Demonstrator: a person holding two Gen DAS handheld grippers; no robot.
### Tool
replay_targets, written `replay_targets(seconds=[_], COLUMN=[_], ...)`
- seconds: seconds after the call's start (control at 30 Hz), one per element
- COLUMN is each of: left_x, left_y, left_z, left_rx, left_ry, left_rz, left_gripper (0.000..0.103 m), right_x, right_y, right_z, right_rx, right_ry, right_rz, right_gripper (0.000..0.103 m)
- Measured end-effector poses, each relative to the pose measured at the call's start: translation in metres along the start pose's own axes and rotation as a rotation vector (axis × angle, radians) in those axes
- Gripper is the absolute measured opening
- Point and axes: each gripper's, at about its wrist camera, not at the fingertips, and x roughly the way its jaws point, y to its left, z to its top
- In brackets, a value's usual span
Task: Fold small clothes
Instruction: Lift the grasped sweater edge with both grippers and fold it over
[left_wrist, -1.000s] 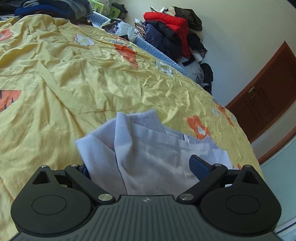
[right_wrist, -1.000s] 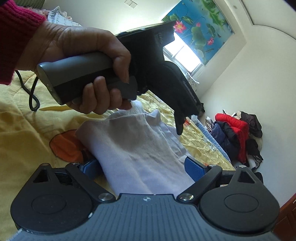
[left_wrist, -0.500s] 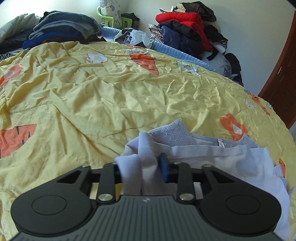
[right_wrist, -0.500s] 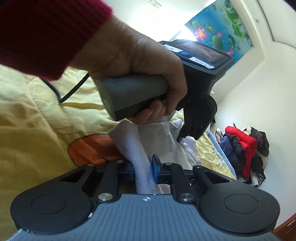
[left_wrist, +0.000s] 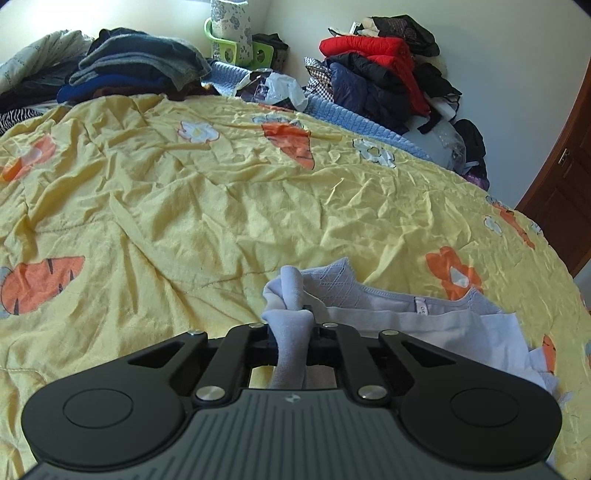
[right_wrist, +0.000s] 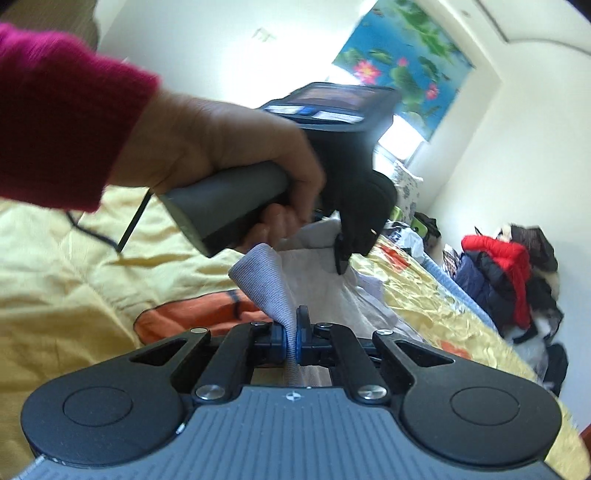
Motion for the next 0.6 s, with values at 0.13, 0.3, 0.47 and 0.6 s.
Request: replay_targets(seconds=[0.13, 0.3, 0.47, 0.6], left_x=[-0.012, -0.024, -0.031, -0.038], left_y=[-0.012, -0.031, -0.052, -0.069], left_z=[0.008, 0.014, 0.019, 0.023], left_rx=[0.002, 0.009, 0.023, 0.018], left_ry=[-0.024, -0.051, -0.071, -0.085], left_rz=[0.005, 0.012, 0.013, -0.006], left_gripper=[0.008, 0.008, 0.008, 0.008], right_x=[-0.013, -0.027, -0.039, -0.046], right_y=[-0.019, -0.049, -0.071, -0.085], right_z=[-0.004, -0.011, -0.021, -0.028], right_rx=[0.085, 0.19, 0.285, 0.356], right_ry=[-0.027, -0.049, -0.061, -0.065], right_rz=[-0.013, -0.029, -0.035, -0.032], right_gripper=[0.006, 0.006, 0.006, 0.006])
